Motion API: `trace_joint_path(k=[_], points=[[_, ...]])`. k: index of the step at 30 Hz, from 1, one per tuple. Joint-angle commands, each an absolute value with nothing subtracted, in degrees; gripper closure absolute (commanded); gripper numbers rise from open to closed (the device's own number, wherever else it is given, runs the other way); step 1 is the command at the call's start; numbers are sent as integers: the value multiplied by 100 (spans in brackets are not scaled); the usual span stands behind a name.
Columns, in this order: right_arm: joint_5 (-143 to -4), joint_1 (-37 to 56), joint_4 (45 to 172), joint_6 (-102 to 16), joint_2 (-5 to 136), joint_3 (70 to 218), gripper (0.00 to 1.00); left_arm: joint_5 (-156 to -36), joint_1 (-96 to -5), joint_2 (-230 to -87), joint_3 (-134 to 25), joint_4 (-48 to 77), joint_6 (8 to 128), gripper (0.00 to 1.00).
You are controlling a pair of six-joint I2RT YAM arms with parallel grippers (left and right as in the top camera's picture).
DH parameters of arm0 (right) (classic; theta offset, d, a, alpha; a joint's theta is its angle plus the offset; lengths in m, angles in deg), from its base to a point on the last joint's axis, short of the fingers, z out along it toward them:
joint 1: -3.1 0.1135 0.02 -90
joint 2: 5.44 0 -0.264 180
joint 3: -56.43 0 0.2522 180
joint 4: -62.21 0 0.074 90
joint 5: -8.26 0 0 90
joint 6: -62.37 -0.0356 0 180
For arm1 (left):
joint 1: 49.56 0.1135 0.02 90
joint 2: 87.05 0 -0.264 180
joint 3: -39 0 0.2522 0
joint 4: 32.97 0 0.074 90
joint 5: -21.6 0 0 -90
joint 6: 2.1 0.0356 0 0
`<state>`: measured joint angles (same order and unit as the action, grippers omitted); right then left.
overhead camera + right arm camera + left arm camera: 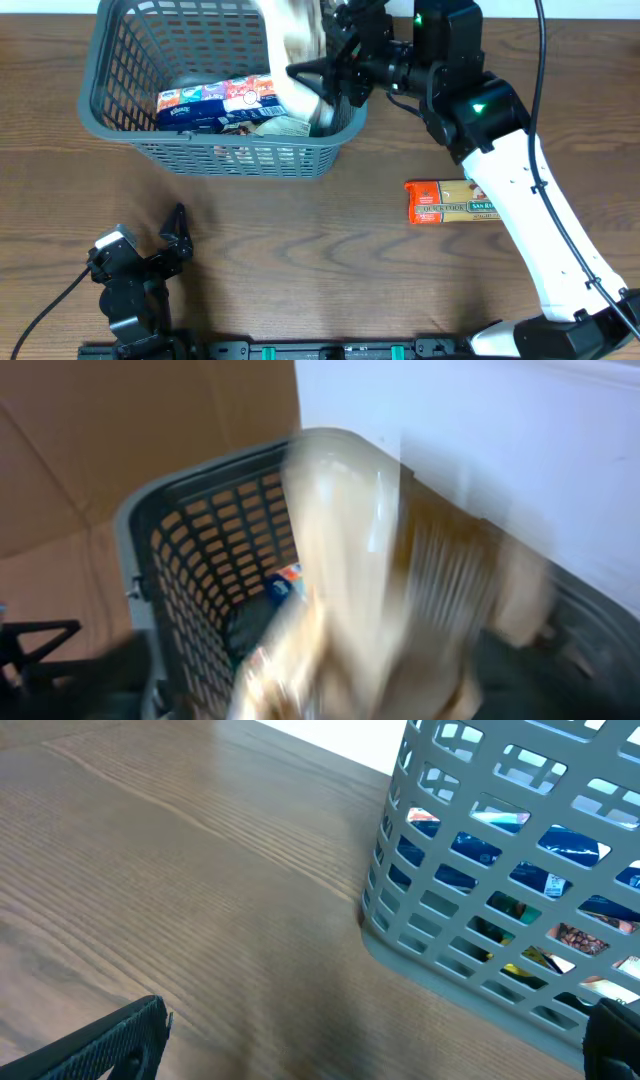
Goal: Pack container
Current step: 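Lift the brown snack bag over the basket and open the right gripper, then move the right gripper to the mint-green candy and grasp it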
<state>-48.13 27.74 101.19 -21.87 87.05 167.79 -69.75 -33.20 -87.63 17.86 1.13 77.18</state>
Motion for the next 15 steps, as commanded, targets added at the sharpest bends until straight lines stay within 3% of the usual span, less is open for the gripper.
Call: trace_joint_path(k=[1, 15], points=[[-5268, 2654, 10156, -2323, 8681, 16812, 1, -6992, -3342, -8728, 1906, 124, 7685, 1], [-6684, 1244, 11627, -3698, 8639, 16812, 1, -6992, -3342, -8728, 1906, 124, 7685, 1]])
